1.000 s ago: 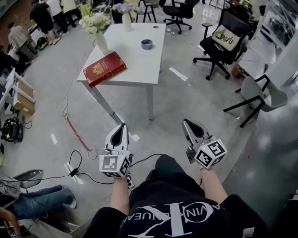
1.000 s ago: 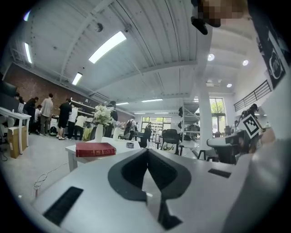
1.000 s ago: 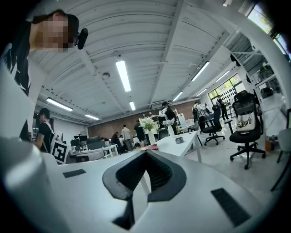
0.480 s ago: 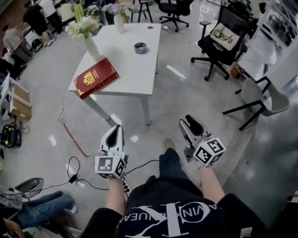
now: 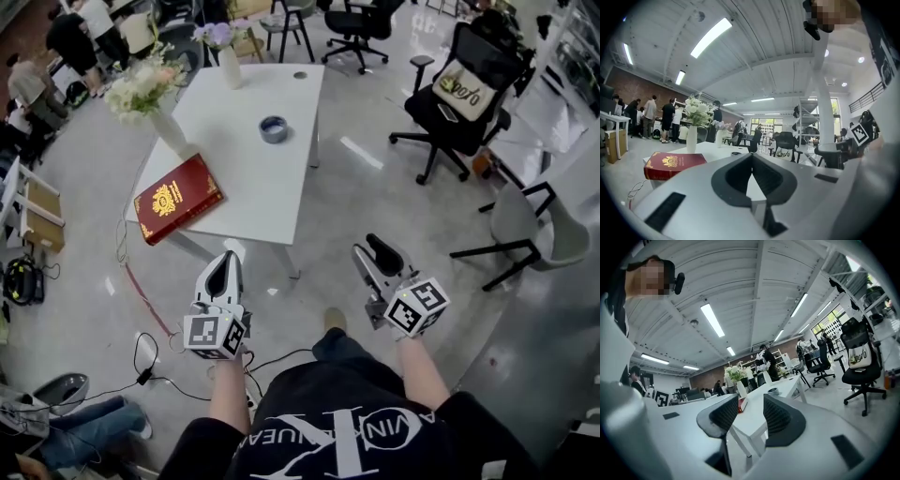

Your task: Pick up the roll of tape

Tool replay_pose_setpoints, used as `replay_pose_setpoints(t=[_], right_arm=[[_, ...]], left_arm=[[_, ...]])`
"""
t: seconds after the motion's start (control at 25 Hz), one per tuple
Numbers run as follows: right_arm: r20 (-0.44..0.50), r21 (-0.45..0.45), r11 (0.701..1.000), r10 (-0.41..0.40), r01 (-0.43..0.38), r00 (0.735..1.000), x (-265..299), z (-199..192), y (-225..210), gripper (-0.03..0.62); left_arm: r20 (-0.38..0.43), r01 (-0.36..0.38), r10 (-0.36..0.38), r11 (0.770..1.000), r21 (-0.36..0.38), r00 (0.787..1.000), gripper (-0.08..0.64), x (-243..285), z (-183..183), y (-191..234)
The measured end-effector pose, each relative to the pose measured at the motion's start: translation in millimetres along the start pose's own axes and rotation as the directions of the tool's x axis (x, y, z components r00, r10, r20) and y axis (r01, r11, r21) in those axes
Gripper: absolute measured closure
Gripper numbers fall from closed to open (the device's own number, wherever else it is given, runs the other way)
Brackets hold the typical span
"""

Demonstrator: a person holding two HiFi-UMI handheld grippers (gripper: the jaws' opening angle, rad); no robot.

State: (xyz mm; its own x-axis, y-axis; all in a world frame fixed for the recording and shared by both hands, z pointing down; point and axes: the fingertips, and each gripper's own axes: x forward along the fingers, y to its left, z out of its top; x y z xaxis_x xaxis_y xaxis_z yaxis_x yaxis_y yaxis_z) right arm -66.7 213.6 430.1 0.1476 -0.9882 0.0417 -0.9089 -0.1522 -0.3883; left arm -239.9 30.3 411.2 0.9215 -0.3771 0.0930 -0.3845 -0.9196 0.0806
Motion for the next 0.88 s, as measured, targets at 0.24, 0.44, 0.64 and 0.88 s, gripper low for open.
replay_pose_setpoints(t=[0.24, 0.44, 0.64, 0.88], right_arm=[[-0.01, 0.011, 0.999, 0.045, -0.045, 0.999, 27.4, 18.6, -45.4, 0.416], [-0.022, 0.004, 0.998, 0.066, -0.066, 0.998, 42.6, 30.5, -77.7, 0.416], [-0.03, 0.011, 0.997, 0.076, -0.075, 0.997, 56.0, 40.0, -100.5, 0.416], [-0.032, 0.006, 0.995, 0.098, -0.098, 0.995, 69.6, 47.2, -110.1, 0.414]], left_arm=[[0.005, -0.017, 0.017, 1.0, 0.006, 1.0, 0.561, 59.5, 5.5, -7.3], [0.007, -0.037, 0.037, 0.999, 0.012, 0.999, 0.561, 98.2, 4.3, -8.2], [0.013, -0.044, 0.044, 0.999, 0.015, 0.999, 0.561, 121.4, 9.7, -14.0], [0.011, -0.065, 0.065, 0.998, 0.015, 0.998, 0.561, 135.3, 9.8, -5.5]])
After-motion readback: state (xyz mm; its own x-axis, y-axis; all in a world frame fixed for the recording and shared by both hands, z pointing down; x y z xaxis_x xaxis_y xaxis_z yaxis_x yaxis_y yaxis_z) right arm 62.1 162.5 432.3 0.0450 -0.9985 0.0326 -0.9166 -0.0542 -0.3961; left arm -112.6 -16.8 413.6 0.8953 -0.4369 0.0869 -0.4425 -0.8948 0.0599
